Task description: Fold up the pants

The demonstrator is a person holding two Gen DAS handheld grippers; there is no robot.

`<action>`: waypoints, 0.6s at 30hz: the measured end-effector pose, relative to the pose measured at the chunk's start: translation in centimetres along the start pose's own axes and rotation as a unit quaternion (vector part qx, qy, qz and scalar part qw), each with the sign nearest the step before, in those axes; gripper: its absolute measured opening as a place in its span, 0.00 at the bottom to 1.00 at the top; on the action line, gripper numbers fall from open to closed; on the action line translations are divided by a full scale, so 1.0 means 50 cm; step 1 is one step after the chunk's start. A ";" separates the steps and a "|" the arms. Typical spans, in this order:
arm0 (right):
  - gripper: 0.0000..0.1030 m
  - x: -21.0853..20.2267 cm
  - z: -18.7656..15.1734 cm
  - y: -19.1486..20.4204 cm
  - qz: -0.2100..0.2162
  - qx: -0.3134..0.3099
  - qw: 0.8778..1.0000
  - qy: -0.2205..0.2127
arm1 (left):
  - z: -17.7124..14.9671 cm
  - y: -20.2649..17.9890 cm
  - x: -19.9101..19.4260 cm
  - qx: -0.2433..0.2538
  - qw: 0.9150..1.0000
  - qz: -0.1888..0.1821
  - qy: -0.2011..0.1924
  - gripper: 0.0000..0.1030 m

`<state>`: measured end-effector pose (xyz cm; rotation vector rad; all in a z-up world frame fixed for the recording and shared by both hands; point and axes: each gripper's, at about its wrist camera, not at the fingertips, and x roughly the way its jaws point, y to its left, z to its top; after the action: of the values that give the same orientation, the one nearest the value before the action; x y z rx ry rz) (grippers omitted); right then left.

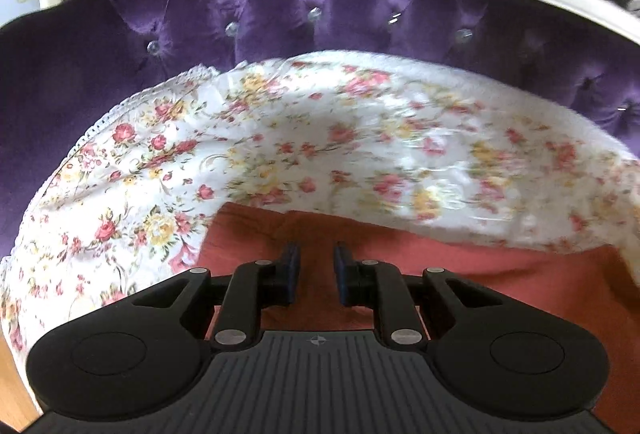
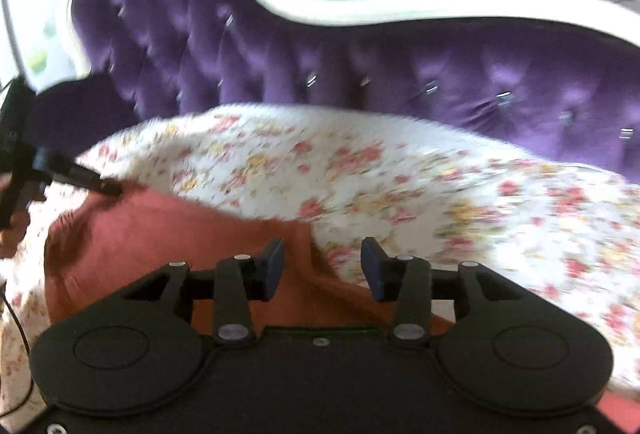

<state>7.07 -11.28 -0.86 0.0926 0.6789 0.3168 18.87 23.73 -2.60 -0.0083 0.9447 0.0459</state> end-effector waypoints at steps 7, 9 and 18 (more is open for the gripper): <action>0.51 -0.144 -0.049 -0.084 -0.051 0.070 0.996 -0.013 | -0.060 -0.138 -0.113 0.051 0.996 -0.070 -0.018 0.18; 0.52 -0.181 -0.071 -0.115 -0.073 0.089 0.993 -0.011 | -0.084 -0.189 -0.133 0.073 0.993 -0.093 -0.021 0.18; 0.52 -0.328 -0.181 -0.278 -0.193 0.166 0.967 -0.011 | -0.219 -0.395 -0.159 0.149 0.973 -0.175 0.003 0.18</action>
<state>-7.07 -29.81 -0.61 0.2779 0.7073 -0.1758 6.18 3.44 -2.82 0.1017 0.9374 -0.4233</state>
